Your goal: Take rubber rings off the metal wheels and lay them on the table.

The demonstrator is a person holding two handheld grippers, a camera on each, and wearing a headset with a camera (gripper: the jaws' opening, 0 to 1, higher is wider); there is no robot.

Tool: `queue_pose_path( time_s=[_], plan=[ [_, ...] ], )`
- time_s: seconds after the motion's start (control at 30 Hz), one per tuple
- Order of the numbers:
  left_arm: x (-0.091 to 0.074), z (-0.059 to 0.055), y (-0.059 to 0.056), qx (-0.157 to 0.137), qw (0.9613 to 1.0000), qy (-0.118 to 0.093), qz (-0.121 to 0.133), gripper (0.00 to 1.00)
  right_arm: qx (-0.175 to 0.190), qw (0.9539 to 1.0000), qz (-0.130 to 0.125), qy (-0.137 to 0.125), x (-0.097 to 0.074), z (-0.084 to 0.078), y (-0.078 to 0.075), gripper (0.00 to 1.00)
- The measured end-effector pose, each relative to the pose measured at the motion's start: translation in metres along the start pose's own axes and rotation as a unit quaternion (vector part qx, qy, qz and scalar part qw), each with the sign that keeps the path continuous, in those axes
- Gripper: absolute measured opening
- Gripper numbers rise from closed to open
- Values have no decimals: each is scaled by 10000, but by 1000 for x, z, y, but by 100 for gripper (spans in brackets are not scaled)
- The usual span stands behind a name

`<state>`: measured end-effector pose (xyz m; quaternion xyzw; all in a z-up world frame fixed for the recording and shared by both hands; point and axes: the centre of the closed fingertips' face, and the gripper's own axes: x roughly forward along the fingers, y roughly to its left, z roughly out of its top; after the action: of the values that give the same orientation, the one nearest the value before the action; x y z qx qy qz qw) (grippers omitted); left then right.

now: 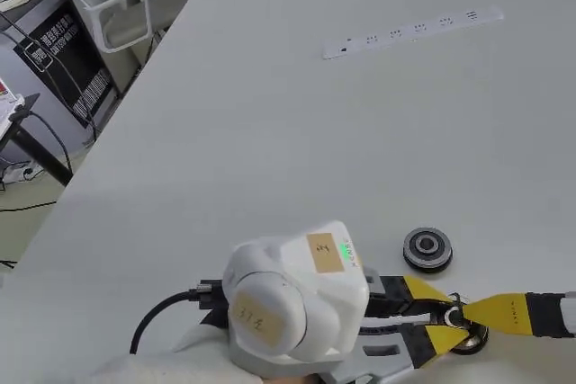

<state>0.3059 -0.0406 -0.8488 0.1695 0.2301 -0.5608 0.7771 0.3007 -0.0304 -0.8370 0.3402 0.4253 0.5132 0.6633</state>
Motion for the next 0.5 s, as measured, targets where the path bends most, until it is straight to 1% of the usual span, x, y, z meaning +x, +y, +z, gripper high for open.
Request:
queue_pose_path(
  time_s=[0.03, 0.07, 0.1, 0.13, 0.17, 0.2, 0.23, 0.33, 0.4, 0.5],
  plan=[
    [0, 0, 0, -2, 10000, -2, 1, 12, -15, 9995, 282, -157, 3, 5, 9, 0],
    [0, 0, 0, -7, 10000, -6, 1, 12, 194, 9987, 405, -225, 3, 8, 16, 0],
    [0, 0, 0, -4, 10000, -9, 4, 12, 8, 9996, 211, -205, 3, 10, 11, 0],
    [0, 0, 0, -7, 10000, -8, 6, 12, -268, 9995, -74, -117, 3, 9, 1, 0],
    [0, 0, 0, -6, 10000, -7, 6, 12, -306, 9994, -169, -78, 3, 8, -2, 0],
    [0, 0, 0, -8, 10000, -6, 8, 12, -175, 9998, -46, -102, 4, 8, 2, 0],
    [0, 0, 0, -7, 10000, -5, 9, 12, -77, 9999, -3, -128, 2, 8, 2, 0],
    [0, 0, 0, -13, 10000, -1, 16, 13, -201, 9996, -160, -87, 0, 7, -2, 0],
    [0, 1, 0, -33, 10000, -13, 32, 13, -170, 9997, -124, -115, 0, 7, -1, 0],
    [0, 1, 0, -49, 10000, -14, 43, 13, -207, 9995, -199, -99, -1, 6, -2, 0]
  ],
)
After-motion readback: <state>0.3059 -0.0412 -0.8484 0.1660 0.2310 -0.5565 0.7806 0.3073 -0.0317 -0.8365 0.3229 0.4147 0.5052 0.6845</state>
